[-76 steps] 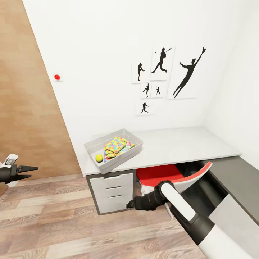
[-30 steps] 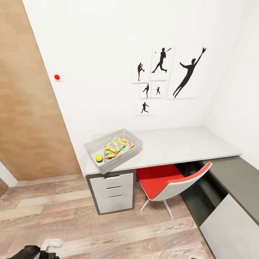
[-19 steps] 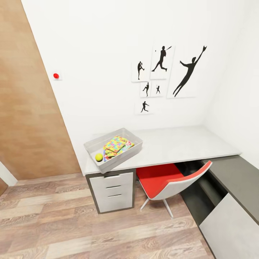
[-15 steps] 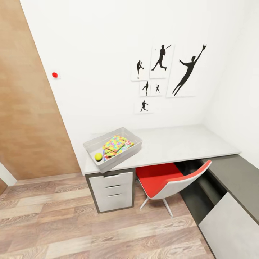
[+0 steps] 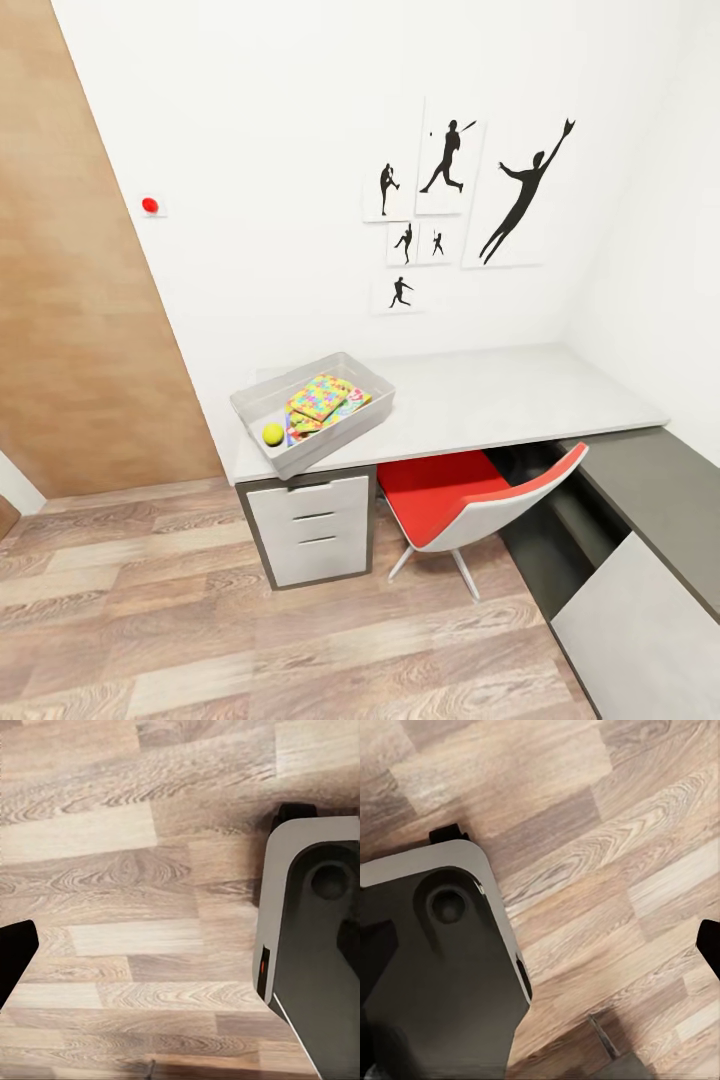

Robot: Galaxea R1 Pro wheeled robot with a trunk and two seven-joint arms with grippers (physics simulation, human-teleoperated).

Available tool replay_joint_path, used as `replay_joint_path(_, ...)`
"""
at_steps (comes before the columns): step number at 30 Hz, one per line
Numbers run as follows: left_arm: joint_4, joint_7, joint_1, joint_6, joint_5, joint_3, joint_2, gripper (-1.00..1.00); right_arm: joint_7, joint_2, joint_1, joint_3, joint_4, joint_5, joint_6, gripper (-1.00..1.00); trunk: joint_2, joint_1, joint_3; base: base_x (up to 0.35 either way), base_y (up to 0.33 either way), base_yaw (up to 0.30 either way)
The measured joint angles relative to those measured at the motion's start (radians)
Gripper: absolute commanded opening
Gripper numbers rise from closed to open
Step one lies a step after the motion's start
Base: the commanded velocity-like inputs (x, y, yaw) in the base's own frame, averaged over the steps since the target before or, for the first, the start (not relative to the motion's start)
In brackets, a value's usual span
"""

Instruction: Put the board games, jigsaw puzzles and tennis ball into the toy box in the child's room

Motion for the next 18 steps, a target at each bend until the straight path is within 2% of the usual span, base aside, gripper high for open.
replay_joint_path(7,0.0,0.047,0.03,0.0,0.0,-0.001,-0.039,1.0,-0.002,0.016,0.011,0.0,0.01,0.003,-0.006,1.0,0.0,0.0,0.0,0.0,0.0,0.0)
replay_joint_path(18,-0.002,0.051,0.06,-0.004,-0.004,-0.003,-0.069,1.0,-0.003,0.016,0.033,0.0,0.011,0.004,-0.007,1.0,0.0,0.0,0.0,0.0,0.0,0.0)
